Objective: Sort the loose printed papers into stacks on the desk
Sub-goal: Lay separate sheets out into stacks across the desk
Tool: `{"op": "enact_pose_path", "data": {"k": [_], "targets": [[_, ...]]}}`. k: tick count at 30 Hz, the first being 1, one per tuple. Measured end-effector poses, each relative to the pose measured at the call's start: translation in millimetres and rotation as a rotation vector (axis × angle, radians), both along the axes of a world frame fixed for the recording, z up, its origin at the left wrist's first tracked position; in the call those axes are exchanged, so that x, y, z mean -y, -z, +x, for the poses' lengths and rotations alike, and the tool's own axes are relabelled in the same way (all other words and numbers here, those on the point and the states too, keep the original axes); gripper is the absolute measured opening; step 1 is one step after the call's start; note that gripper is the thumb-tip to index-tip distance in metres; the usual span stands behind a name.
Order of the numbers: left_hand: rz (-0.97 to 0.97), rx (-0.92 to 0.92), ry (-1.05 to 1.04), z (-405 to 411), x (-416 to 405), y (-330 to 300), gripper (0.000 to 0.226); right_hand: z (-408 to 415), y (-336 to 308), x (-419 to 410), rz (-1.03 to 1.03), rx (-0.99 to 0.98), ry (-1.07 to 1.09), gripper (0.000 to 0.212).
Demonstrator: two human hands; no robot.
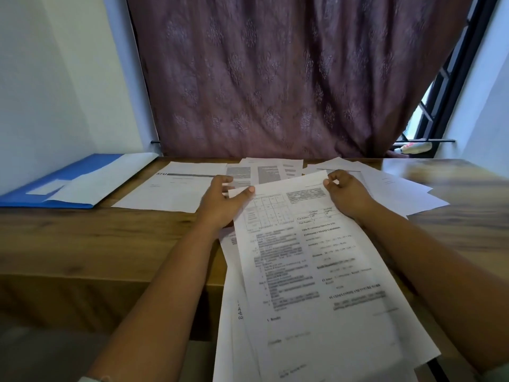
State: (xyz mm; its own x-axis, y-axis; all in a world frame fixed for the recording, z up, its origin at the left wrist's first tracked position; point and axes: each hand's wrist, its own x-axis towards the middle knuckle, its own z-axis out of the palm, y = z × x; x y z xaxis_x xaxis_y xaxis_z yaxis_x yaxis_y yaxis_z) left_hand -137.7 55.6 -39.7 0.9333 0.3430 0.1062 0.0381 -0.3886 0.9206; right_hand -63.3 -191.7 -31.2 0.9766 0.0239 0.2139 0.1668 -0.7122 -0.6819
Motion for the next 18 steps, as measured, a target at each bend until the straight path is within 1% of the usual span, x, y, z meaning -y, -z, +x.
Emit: {"op": "enact_pose_path", "data": {"k": [2, 4, 5, 8, 10, 12, 14, 15, 17, 18], "targets": [[-0.164, -0.065, 0.078, -8, -3, 1, 0.072, 5, -8, -4, -0.002, -0.008, 0.050, 0.037], [-0.172, -0.104, 0.128, -14, -5, 5, 0.081, 12, -15, -6, 0.040, -0.052, 0.082, 0.037], [-0.167, -0.112, 0.143, -16, -6, 7, 0.081, 16, -17, -7, 0.074, -0.075, 0.091, 0.036], [-0.243, -0.130, 0.176, -26, -9, 5, 0.064, 24, -22, -13, 0.163, -0.148, 0.134, 0.036], [-0.337, -0.160, 0.284, -32, -14, 2, 0.055, 27, -25, -18, 0.316, -0.201, 0.175, 0.032], [-0.334, -0.168, 0.363, -36, -20, 0, 0.046, 31, -23, -22, 0.463, -0.262, 0.205, 0.036], [-0.298, -0.157, 0.313, -37, -24, -1, 0.038, 34, -20, -28, 0.587, -0.340, 0.119, 0.040], [-0.290, -0.148, 0.263, -35, -26, 0, 0.035, 29, -21, -32, 0.647, -0.386, 0.047, 0.037], [-0.317, -0.130, 0.182, -28, -34, 3, 0.032, 17, -21, -39, 0.674, -0.452, -0.115, 0.027], [-0.356, -0.134, 0.165, -25, -38, 3, 0.032, 13, -20, -41, 0.643, -0.464, -0.187, 0.027]]}}
